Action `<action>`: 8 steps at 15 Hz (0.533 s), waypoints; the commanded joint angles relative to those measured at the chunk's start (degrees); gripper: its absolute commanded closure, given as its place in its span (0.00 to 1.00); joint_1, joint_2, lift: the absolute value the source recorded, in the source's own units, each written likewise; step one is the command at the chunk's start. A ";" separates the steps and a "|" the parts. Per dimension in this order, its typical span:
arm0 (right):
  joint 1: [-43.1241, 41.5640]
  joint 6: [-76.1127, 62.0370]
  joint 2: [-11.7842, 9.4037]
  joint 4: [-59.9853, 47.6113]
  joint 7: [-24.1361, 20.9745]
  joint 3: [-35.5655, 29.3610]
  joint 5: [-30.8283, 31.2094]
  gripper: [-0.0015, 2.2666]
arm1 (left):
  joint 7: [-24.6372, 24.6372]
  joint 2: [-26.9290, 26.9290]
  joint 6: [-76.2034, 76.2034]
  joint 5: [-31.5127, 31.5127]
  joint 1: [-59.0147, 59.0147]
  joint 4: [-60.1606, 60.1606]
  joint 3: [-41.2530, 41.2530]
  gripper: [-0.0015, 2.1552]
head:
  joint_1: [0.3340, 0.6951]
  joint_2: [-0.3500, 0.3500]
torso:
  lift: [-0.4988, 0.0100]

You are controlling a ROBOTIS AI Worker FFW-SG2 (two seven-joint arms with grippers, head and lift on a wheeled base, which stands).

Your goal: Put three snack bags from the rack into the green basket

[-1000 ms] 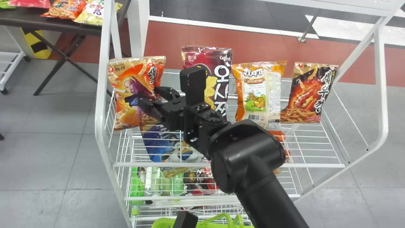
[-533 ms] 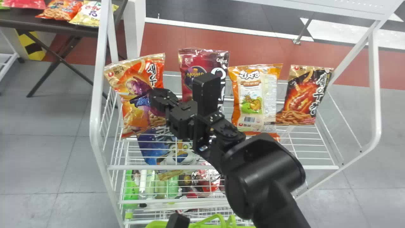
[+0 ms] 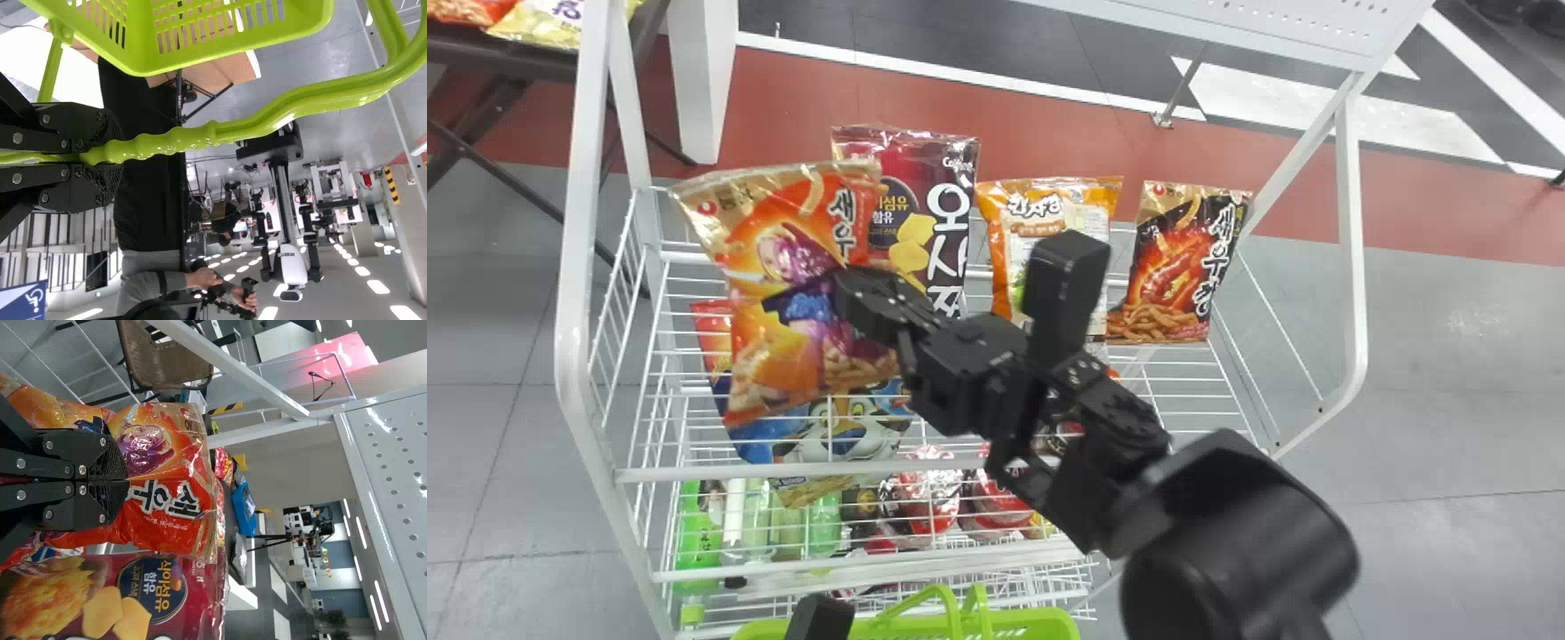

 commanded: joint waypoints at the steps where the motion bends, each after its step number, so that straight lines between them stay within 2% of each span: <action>1: 5.24 5.10 -0.50 -6.94 0.60 -5.39 -1.27 0.97 | 0.44 -0.15 -0.23 0.54 -0.03 0.24 0.88 0.54 | 1.00 0.00 | 0.98; 3: 7.79 7.91 -2.08 -9.84 0.60 -9.70 -1.45 0.97 | 0.53 -0.15 -0.58 2.38 0.23 0.33 2.46 0.54 | 1.00 0.00 | 0.98; 4: 9.02 8.44 -2.61 -10.45 0.77 -12.95 -3.47 0.97 | 0.44 -0.15 -0.76 2.64 0.49 0.15 2.99 0.54 | 1.00 0.00 | 0.98; 7: 12.44 17.05 -2.87 -14.85 6.22 -26.66 -9.62 0.97 | 0.44 -0.15 -1.64 3.00 1.81 -0.20 4.66 0.54 | 1.00 0.00 | 0.98; 8: 12.53 23.91 -2.61 -16.43 9.03 -33.16 -13.22 0.97 | 0.44 -0.15 -1.64 3.17 1.90 -0.20 5.10 0.54 | 1.00 0.00 | 0.98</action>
